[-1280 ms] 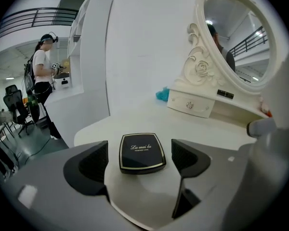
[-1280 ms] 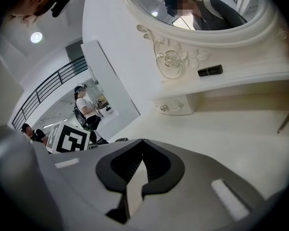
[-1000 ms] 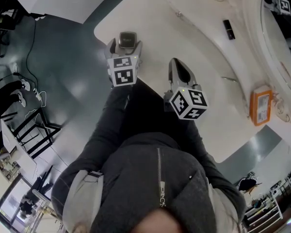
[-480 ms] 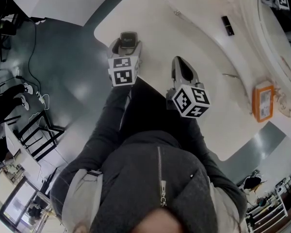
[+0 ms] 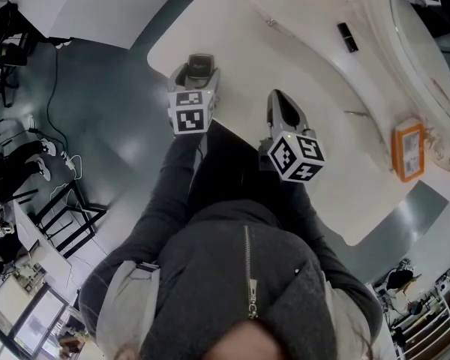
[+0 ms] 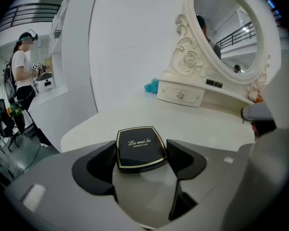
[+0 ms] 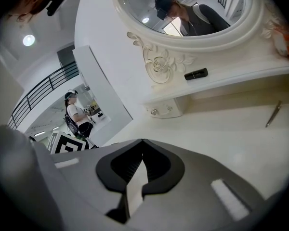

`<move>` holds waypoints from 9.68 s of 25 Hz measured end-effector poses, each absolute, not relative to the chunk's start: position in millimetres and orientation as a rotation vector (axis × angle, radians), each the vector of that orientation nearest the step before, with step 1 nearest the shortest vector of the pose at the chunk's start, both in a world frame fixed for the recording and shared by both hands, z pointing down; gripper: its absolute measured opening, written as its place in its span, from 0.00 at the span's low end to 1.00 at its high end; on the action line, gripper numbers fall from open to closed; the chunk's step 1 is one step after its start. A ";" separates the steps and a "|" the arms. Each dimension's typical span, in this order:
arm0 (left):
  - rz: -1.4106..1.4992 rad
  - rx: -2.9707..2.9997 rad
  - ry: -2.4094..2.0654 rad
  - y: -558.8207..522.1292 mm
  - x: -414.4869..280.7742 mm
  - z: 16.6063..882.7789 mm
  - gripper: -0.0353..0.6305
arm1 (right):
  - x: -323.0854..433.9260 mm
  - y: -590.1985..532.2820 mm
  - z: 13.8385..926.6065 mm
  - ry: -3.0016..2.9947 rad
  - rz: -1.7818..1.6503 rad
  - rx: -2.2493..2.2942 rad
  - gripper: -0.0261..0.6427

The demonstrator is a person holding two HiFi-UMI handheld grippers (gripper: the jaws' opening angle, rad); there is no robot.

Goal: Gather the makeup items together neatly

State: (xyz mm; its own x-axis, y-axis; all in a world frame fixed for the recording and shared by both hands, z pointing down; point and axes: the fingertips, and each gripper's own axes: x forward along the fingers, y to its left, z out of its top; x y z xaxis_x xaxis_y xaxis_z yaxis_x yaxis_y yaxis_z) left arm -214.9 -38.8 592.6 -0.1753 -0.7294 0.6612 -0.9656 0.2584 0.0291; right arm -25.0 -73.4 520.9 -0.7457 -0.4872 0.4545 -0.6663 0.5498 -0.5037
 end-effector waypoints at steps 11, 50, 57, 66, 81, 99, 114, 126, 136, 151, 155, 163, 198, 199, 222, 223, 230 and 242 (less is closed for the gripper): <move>0.573 1.643 -1.882 -44.5 -203.8 577.3 0.56 | -22.8 -85.5 511.6 -2.509 1.006 1.088 0.04; 0.549 2.190 -1.484 -162.6 -89.4 484.7 0.56 | 15.1 -110.3 461.3 -2.453 1.010 1.536 0.04; 0.545 2.241 -1.463 -184.3 -76.2 472.2 0.56 | 25.5 -111.3 458.0 -2.424 1.019 1.594 0.04; 0.549 2.271 -1.454 -215.6 -67.3 463.7 0.56 | 34.5 -114.5 462.6 -2.378 1.034 1.637 0.04; 0.575 2.298 -1.459 -263.3 -53.6 472.7 0.56 | 52.8 -125.9 474.8 -2.297 1.074 1.719 0.04; 0.717 2.313 -1.497 -280.0 -50.9 495.1 0.56 | 59.4 -140.0 475.2 -2.289 1.069 1.718 0.04; 0.712 2.292 -1.503 -281.7 -51.0 494.0 0.57 | 55.5 -139.3 472.4 -2.302 1.045 1.707 0.04; 0.589 2.343 -1.490 -271.7 -55.4 462.0 0.61 | 54.8 -130.0 464.6 -2.328 1.012 1.704 0.04; 0.470 2.453 -1.474 -237.7 -44.1 417.7 0.46 | 47.0 -117.4 455.2 -2.374 0.985 1.667 0.04; 0.044 2.549 -1.341 -170.7 -2.8 373.0 0.07 | 66.1 -111.9 437.7 -2.406 0.934 1.712 0.04; 0.004 2.561 -1.254 -153.8 6.5 378.4 0.07 | 68.7 -109.6 438.2 -2.401 0.925 1.713 0.04; 0.067 2.543 -1.226 -139.0 8.9 396.5 0.06 | 62.1 -109.9 437.1 -2.415 0.911 1.702 0.04; 0.143 2.449 -1.238 -152.6 -17.0 427.9 0.07 | 45.2 -187.9 411.5 -2.469 0.626 1.467 0.17; 0.146 2.450 -1.235 -155.3 -16.9 428.7 0.07 | 45.9 -192.1 412.0 -2.465 0.623 1.459 0.18; 0.169 2.403 -1.272 -206.8 -23.0 443.4 0.07 | 38.7 -257.9 456.9 -2.286 0.407 1.031 0.38; 0.170 2.398 -1.280 -208.2 -24.6 443.9 0.07 | 38.4 -260.3 458.5 -2.281 0.393 1.018 0.38; 0.206 2.378 -1.313 -212.8 -26.4 452.5 0.07 | 42.7 -278.0 468.0 -2.265 0.391 0.953 0.38; 0.171 2.346 -1.336 -214.2 -30.1 451.2 0.07 | 43.1 -294.0 492.0 -2.144 0.373 0.911 0.35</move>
